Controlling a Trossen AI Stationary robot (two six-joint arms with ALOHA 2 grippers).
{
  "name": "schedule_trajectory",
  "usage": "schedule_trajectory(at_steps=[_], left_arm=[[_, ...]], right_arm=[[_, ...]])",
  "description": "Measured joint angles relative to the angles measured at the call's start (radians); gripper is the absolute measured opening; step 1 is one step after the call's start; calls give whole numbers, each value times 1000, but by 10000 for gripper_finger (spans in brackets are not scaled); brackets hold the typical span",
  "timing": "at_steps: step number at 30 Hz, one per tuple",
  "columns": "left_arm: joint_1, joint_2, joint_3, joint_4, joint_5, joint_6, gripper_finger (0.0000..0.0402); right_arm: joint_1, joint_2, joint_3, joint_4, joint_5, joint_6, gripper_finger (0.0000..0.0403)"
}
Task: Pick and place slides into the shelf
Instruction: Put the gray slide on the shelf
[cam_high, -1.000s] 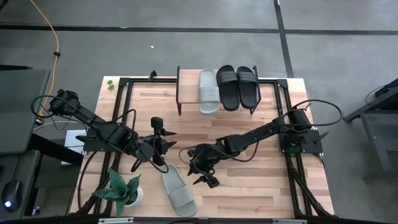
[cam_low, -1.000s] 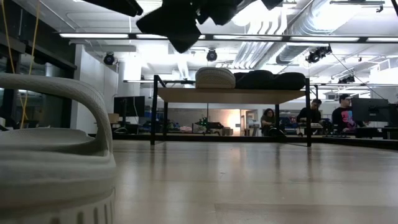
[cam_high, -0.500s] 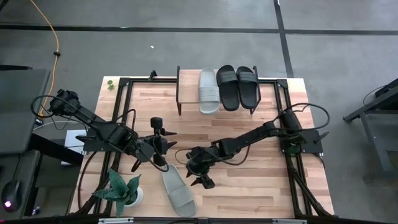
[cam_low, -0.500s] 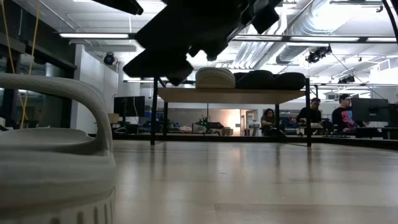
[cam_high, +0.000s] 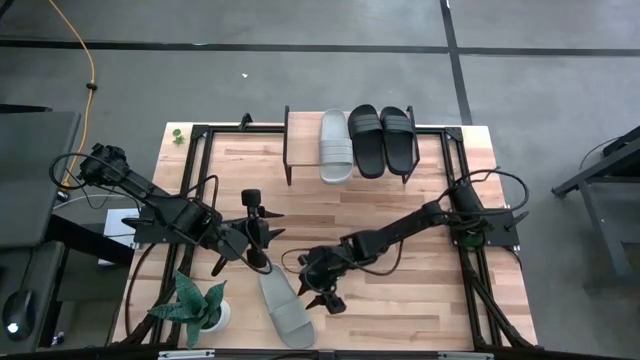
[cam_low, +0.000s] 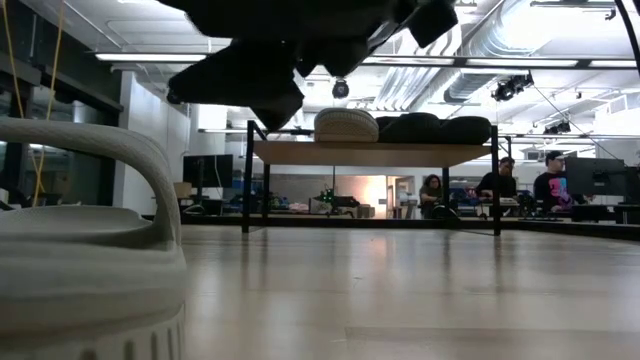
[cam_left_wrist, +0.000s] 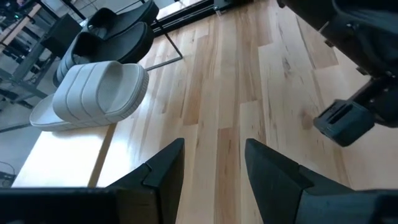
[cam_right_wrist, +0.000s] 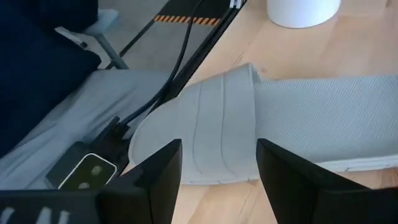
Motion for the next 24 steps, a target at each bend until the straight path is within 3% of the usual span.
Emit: schedule_trajectory(at_steps=[24], left_arm=[[0, 0, 0, 3, -3, 2, 156]], right_arm=[[-34, 107, 31, 86, -75, 51, 197]])
